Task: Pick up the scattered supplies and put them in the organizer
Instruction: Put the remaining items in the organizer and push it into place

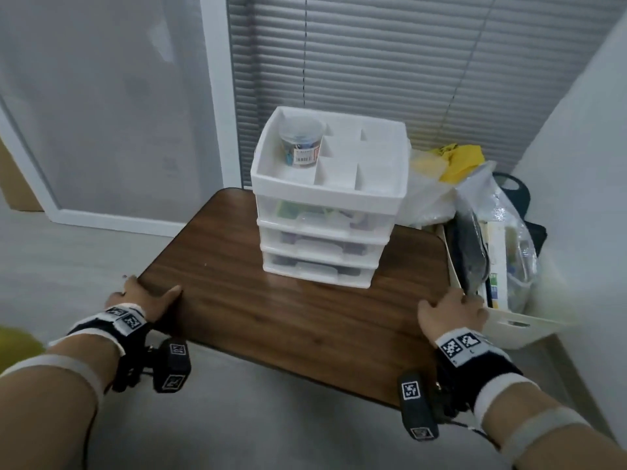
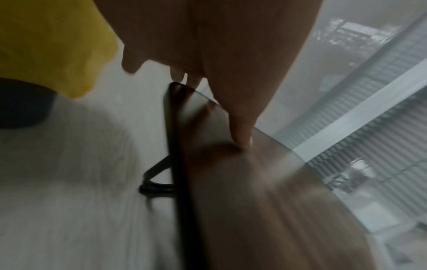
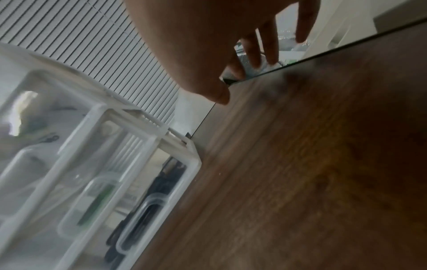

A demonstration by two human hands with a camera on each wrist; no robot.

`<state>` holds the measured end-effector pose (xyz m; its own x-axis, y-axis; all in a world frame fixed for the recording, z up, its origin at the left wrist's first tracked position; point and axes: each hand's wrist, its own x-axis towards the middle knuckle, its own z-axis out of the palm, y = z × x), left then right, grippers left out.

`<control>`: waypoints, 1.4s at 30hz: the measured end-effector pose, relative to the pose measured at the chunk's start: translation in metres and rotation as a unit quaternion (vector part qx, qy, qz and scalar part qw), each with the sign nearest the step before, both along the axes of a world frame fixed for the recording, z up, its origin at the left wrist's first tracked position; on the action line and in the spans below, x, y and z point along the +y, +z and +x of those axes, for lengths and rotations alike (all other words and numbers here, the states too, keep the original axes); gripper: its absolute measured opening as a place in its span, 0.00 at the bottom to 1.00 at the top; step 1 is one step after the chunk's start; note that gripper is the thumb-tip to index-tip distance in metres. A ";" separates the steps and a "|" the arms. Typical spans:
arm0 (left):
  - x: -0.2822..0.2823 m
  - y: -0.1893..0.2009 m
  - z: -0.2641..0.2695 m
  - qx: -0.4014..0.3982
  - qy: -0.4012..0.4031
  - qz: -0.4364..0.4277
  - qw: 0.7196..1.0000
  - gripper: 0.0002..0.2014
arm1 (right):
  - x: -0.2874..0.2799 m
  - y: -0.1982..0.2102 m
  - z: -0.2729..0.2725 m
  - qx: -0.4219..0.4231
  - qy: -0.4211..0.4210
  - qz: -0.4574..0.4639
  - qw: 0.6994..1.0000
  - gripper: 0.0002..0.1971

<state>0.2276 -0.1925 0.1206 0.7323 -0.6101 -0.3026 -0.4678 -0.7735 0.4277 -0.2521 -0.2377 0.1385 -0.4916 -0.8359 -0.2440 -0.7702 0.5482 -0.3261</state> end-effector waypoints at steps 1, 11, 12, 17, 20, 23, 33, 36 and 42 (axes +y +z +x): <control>0.004 -0.006 0.002 0.022 0.014 -0.016 1.000 0.48 | -0.002 -0.002 -0.002 -0.010 -0.020 -0.004 1.000 0.34; 0.012 -0.015 0.003 0.077 0.081 -0.069 0.991 0.50 | -0.035 -0.022 -0.011 -0.111 0.001 -0.021 0.994 0.42; 0.014 -0.014 0.001 0.079 0.085 -0.075 0.990 0.50 | -0.035 -0.023 -0.012 -0.117 0.005 -0.025 0.993 0.42; 0.037 -0.017 -0.009 0.071 0.121 -0.118 0.983 0.45 | -0.025 -0.036 -0.018 -0.128 0.035 -0.040 0.990 0.41; 0.050 -0.016 -0.020 0.056 0.160 -0.133 0.977 0.39 | -0.028 -0.038 -0.019 -0.133 0.057 -0.032 0.989 0.41; 0.056 -0.013 -0.030 0.036 0.196 -0.125 0.972 0.31 | -0.028 -0.040 -0.019 -0.131 0.078 -0.034 0.988 0.42; 0.036 0.029 -0.061 -0.045 0.064 -0.069 0.995 0.29 | -0.031 0.003 -0.008 -0.038 0.117 0.014 0.992 0.40; 0.004 0.060 -0.097 0.138 -0.091 -0.218 0.962 0.32 | -0.046 0.039 0.018 -0.195 0.167 -0.090 0.962 0.40; -0.031 0.091 -0.150 0.306 -0.186 -0.219 0.907 0.33 | -0.040 0.072 0.080 -0.455 0.155 -0.012 0.877 0.41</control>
<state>0.0773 -0.2235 0.2115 0.2262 -0.9409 -0.2522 -0.2326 -0.3036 0.9240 -0.1722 -0.2773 0.2108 0.1487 -0.9055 -0.3975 -0.2961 0.3428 -0.8915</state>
